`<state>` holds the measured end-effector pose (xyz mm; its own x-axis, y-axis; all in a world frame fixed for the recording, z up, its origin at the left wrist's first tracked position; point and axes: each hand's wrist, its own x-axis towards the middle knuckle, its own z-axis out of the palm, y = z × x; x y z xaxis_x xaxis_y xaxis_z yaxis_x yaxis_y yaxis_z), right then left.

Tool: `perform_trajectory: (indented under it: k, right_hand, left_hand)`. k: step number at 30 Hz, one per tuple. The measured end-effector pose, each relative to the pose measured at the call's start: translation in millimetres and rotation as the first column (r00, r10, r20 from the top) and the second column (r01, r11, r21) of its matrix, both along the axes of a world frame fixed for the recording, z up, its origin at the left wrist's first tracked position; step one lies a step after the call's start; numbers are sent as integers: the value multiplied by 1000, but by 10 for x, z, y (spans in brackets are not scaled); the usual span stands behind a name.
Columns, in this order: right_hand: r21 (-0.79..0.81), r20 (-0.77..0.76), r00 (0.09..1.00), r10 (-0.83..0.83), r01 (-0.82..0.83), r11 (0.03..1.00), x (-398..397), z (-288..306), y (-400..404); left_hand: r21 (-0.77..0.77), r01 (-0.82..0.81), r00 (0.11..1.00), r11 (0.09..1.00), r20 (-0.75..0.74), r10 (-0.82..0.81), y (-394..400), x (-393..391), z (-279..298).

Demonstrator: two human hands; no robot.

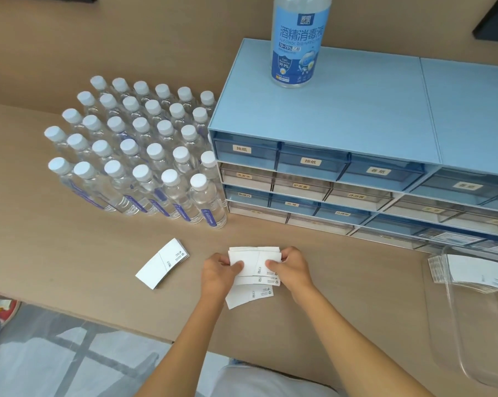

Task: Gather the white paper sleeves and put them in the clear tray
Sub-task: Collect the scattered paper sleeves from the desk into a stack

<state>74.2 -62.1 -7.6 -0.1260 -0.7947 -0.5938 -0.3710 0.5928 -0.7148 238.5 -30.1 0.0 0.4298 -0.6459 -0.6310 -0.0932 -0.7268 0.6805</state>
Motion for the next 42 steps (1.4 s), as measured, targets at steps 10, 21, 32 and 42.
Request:
perform_trajectory:
  k: [10,21,32,42]
  right_hand:
    - [49,-187,957,220,-215,975,130,-13,285]
    - [82,-271,937,218,-203,976,198,-44,374]
    - [23,-37,999,28,-27,999,24,-66,543]
    - [-76,-13,985,-170,169,983,-843,9,979]
  left_hand:
    - [117,-140,987,983,100,129,540,-24,13]
    - [172,-115,990,978,107,97,584,-15,42]
    - [61,-5,1000,998,-3,6,685,-50,-70]
    - [-42,290,953,956,-76,-292,645,-667,-63]
